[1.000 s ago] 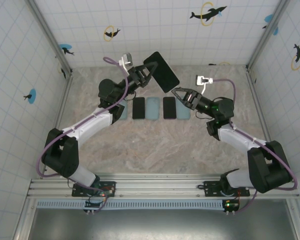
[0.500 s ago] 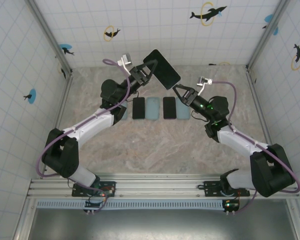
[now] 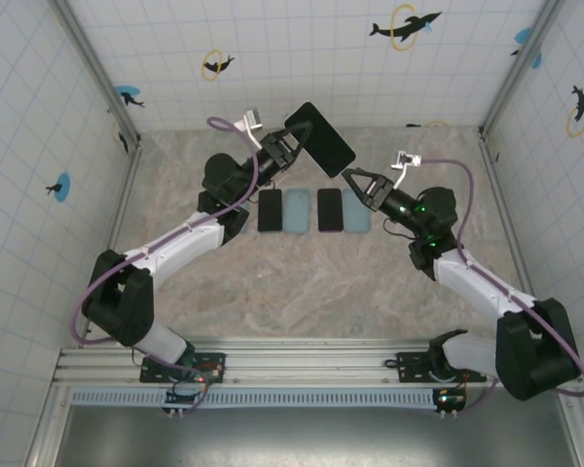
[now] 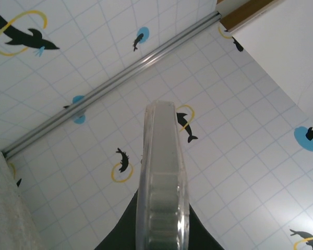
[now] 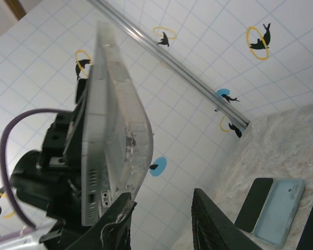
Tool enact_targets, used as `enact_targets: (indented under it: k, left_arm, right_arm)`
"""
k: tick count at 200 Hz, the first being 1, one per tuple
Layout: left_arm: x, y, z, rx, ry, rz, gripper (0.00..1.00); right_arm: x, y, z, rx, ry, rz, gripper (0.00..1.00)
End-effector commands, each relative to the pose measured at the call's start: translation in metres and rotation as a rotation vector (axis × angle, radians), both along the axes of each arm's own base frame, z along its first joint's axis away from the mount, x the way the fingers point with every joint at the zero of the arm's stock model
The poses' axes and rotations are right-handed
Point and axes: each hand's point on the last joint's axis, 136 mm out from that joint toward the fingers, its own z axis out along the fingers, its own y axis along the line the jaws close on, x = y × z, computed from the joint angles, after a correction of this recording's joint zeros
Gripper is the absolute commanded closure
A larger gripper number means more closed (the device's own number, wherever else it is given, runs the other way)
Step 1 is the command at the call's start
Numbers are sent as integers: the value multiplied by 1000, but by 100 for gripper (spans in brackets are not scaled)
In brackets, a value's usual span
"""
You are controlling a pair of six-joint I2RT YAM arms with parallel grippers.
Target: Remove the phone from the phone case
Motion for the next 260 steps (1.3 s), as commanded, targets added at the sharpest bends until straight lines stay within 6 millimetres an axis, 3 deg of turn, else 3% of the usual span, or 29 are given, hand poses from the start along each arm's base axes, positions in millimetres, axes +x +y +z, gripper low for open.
enact_targets:
  k: [1, 29, 55, 94, 137, 191, 226, 260]
  left_arm:
    - [-26, -11, 7, 9, -7, -131, 100]
    - [-23, -6, 11, -19, -8, -127, 100]
    - [-23, -5, 14, -31, -9, -135, 100]
    - [-26, -3, 16, -58, -4, -143, 100]
    - [-26, -2, 13, -57, 2, -138, 100]
    - [-23, -3, 7, -39, 9, -132, 100]
    - [-24, -2, 15, -71, -1, -145, 100]
    - [-27, -2, 19, -84, -8, -160, 100]
  right_arm:
    - [-5, -18, 10, -16, -67, -36, 66]
    - [-9, -31, 9, 5, -58, -55, 65]
    - [-8, -40, 23, 80, -71, -62, 64]
    - [-5, -33, 37, 118, -88, -26, 64]
    - [-9, -22, 40, 130, -99, 17, 64]
    - [-15, -25, 41, 187, -91, 31, 64]
    - [-9, -10, 20, 89, -32, 39, 66]
    - [-2, -10, 3, 59, 22, 17, 67]
